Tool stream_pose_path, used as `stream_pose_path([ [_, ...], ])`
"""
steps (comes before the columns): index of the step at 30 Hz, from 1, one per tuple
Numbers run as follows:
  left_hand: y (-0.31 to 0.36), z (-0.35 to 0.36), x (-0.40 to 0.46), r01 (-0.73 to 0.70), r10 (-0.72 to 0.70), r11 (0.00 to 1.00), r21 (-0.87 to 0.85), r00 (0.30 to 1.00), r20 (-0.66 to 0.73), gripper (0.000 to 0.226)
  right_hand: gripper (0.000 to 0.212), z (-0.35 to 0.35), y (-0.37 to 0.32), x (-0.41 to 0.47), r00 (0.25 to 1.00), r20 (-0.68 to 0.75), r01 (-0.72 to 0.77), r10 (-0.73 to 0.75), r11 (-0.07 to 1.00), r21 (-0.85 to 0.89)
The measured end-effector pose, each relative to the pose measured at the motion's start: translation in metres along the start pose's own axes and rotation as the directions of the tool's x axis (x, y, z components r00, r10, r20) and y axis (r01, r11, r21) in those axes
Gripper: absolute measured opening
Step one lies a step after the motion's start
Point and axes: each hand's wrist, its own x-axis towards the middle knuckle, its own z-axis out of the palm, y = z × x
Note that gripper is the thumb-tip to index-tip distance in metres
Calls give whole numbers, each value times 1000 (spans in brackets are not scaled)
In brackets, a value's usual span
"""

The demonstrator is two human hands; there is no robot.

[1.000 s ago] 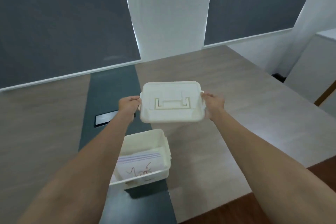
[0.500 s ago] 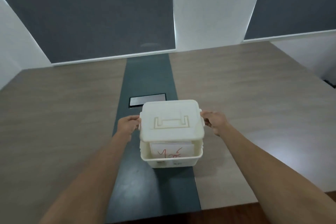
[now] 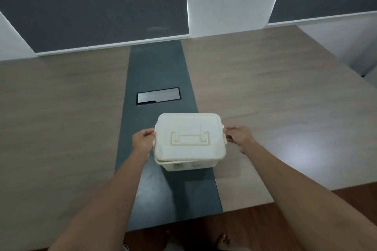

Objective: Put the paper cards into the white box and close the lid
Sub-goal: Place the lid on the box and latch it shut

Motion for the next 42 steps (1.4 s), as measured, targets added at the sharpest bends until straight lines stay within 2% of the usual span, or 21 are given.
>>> stream_pose_path([
  [5,-10,-4,4,-3,2,999,36,1000,22,25,8,5,2,-1,1000,-14,15,-14,1000,17],
  [15,-33,-10,7,35,-31,998,-58,998,58,17,13,10,4,1,998,-21,56,-55,998,31],
  [19,-31,-12,8,53,-45,995,-85,995,92,21,18,12,3,5,995,-40,93,-96,993,-66],
  [23,-34,-14,11,79,-62,989,-126,988,139,14,17,14,1,3,987,-72,125,-140,975,-181],
  [30,-37,-12,4,45,-8,980,-194,982,189,8,27,20,2,-8,958,16,269,-287,875,-402],
  [38,-46,-19,-1,73,3,966,-248,956,293,25,30,26,-2,-8,965,16,246,-262,881,-405],
  [42,-47,-19,0,70,2,967,-244,959,283,26,29,26,-2,-8,970,5,228,-243,899,-375],
])
